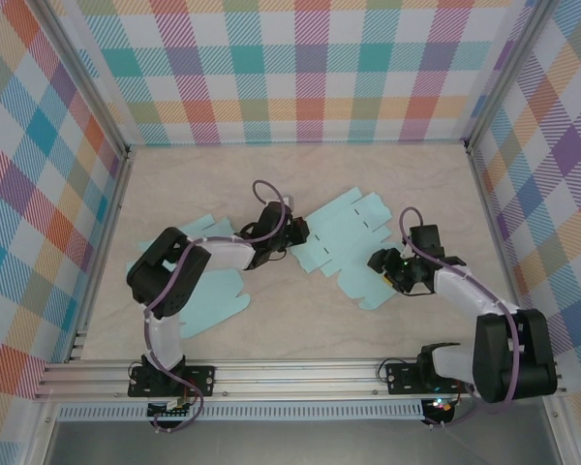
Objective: Fold the paper box
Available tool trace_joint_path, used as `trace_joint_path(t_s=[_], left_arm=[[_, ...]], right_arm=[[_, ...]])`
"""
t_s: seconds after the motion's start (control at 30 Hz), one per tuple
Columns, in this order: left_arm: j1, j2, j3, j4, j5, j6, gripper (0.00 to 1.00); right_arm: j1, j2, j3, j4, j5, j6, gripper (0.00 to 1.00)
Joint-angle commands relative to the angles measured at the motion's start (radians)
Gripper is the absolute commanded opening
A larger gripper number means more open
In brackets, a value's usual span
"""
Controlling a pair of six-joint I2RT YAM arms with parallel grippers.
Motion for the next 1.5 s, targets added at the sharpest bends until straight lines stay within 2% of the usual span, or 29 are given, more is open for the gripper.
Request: trace_joint_path(t_s=[0.0,0.2,0.43,0.57,0.63,0.77,0.9,1.0,1.23,1.47], left_arm=[[0.014,-0.119,0.002,-0.039,0.031,0.316,0.00],[0.082,-0.224,0.008,-0.089,0.265,0.618,0.00],[0.173,-0.338,0.006,-0.212,0.538,0.952,0.00],[0.241,-0.378,0.022,-0.258,0.689,1.060,0.00],[0.273,-0.388,0.057,-0.324,0.769,1.123,0.00],[0.303,-0.373,0.167,-0.524,0.861,1.264,0.00],[0.310,-0.319,0.314,-0.793,0.952,1.422,0.00],[0.315,-0.284,0.384,-0.895,0.984,1.490,0.00],[0.316,-0.271,0.395,-0.838,0.958,1.454,0.00],[0.316,-0.288,0.390,-0.841,0.950,1.462,0.00]], right_arm=[[0.011,-0.066,0.068,0.003,-0.087,-0.060,0.61],[0.038,-0.170,0.140,0.018,-0.120,-0.156,0.68],[0.040,-0.243,0.229,0.024,-0.019,-0.328,0.69],[0.040,-0.233,0.303,0.054,0.003,-0.463,0.71],[0.040,-0.213,0.345,0.061,-0.011,-0.556,0.72],[0.039,-0.137,0.445,0.042,-0.008,-0.696,0.75],[0.039,-0.061,0.529,-0.008,-0.104,-0.847,0.76],[0.039,-0.029,0.555,-0.027,-0.162,-0.935,0.76],[0.039,0.046,0.636,-0.164,-0.316,-1.058,0.75],[0.036,0.077,0.634,-0.200,-0.320,-1.119,0.73]])
